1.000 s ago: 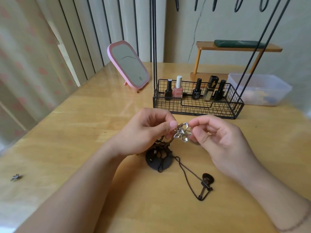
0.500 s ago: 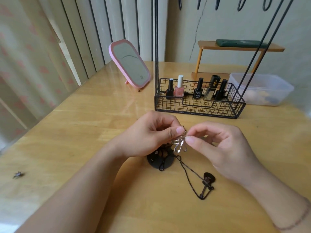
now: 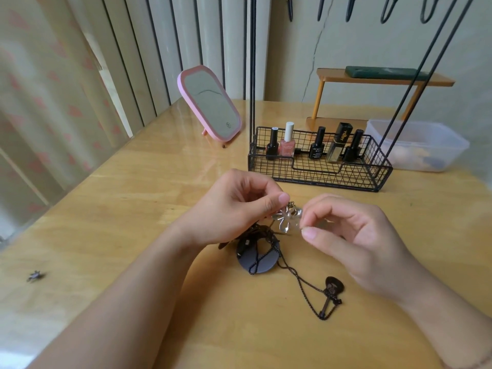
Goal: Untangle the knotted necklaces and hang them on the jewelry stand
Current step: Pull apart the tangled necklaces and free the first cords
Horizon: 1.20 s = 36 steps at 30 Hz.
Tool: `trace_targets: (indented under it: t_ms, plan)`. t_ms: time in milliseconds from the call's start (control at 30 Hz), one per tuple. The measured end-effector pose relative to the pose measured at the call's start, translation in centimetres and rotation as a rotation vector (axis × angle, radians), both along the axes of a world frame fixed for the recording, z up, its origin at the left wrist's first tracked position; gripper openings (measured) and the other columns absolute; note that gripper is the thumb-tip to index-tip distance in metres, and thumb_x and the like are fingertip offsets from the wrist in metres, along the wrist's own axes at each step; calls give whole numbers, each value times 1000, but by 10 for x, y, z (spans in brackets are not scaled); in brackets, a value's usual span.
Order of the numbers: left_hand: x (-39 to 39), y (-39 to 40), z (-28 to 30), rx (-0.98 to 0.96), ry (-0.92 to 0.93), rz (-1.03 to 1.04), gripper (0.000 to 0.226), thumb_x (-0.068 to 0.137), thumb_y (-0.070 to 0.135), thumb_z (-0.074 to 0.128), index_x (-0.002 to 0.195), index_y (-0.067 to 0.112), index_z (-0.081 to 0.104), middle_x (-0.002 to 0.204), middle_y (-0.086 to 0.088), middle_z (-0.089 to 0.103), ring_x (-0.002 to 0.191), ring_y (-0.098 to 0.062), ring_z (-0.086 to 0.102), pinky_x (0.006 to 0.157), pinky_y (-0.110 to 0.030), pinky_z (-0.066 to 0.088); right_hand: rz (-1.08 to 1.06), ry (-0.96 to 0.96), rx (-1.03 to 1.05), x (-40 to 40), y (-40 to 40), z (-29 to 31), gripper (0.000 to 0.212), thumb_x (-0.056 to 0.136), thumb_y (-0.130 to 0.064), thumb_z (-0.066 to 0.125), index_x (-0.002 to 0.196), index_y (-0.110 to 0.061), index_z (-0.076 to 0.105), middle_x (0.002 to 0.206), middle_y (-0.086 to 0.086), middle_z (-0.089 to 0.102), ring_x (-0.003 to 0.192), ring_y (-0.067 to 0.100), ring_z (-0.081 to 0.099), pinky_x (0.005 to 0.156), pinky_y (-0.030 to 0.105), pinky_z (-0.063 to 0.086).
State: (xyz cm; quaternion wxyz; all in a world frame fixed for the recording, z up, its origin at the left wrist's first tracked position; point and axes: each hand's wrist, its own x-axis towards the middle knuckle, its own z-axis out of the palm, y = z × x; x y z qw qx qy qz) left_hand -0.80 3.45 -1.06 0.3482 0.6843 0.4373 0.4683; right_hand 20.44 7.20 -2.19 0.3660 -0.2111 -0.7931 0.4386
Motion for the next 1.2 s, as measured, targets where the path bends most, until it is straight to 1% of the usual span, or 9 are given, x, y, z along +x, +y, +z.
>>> trace_targets:
  t_ms: [233, 367, 433, 533, 600, 733, 900, 1000, 1200]
  plan:
    - [5, 2, -4, 76, 24, 157, 23, 90, 22, 69, 70, 11, 72, 61, 2, 65, 58, -9, 55, 54, -27, 45, -80, -135, 165, 0, 0, -4, 12, 78, -40, 71, 80, -29, 76, 73, -3, 58, 69, 18, 56, 61, 24, 45]
    - [5, 5, -4, 81, -88, 234, 23, 88, 22, 69, 73, 6, 73, 59, 4, 63, 56, -6, 53, 57, -17, 43, -81, -267, 267, 2, 2, -9, 10, 77, -38, 68, 74, -30, 73, 67, -6, 56, 64, 19, 55, 58, 36, 47]
    - [4, 6, -3, 69, -201, 224, 21, 87, 24, 68, 73, 8, 72, 61, 2, 64, 57, -10, 53, 60, -20, 46, -122, -335, 291, 5, 4, -8, 26, 80, -52, 61, 72, -29, 72, 68, -7, 60, 65, 18, 58, 59, 42, 49]
    - [4, 4, -1, 65, -282, 66, 12, 84, 17, 68, 80, 7, 72, 67, 1, 68, 60, -12, 57, 61, -22, 50, -162, -157, 119, 7, 3, 0, 50, 81, -78, 51, 95, -36, 74, 80, -7, 69, 75, 19, 63, 67, 43, 53]
    - [9, 2, -3, 62, -242, -57, 7, 84, 11, 68, 85, 5, 72, 71, 1, 69, 61, -12, 59, 60, -23, 51, -161, -47, 29, 5, 0, 5, 47, 79, -75, 58, 107, -40, 71, 90, -7, 73, 80, 24, 67, 70, 41, 57]
    - [12, 3, -6, 9, -173, -80, 9, 80, 11, 74, 88, 9, 72, 71, 1, 67, 63, -12, 60, 62, -23, 52, -235, 123, 59, 3, 0, 13, 8, 87, -36, 69, 88, -29, 73, 73, -4, 70, 64, 11, 63, 60, 22, 52]
    - [1, 4, -8, 2, 222, 51, 14, 85, 15, 77, 99, 16, 72, 87, 6, 71, 81, -5, 66, 78, -23, 55, -240, 595, -351, 31, 26, 26, 20, 100, -24, 42, 88, -21, 58, 88, 5, 70, 77, 23, 62, 59, 28, 50]
    - [-3, 6, -11, -45, 379, 95, 21, 87, 22, 75, 108, 22, 71, 97, 10, 71, 92, -6, 67, 84, -31, 57, -298, 730, -454, 44, 41, 28, 14, 94, -33, 43, 88, -24, 51, 75, 1, 66, 71, 21, 62, 63, 27, 52]
    - [2, 4, -8, -47, 210, -2, 14, 94, 16, 66, 105, 12, 75, 89, 10, 72, 83, -6, 65, 76, -18, 48, -364, 702, -584, 50, 44, 31, 25, 102, -28, 39, 78, -26, 46, 50, -8, 35, 46, 12, 35, 49, 20, 41]
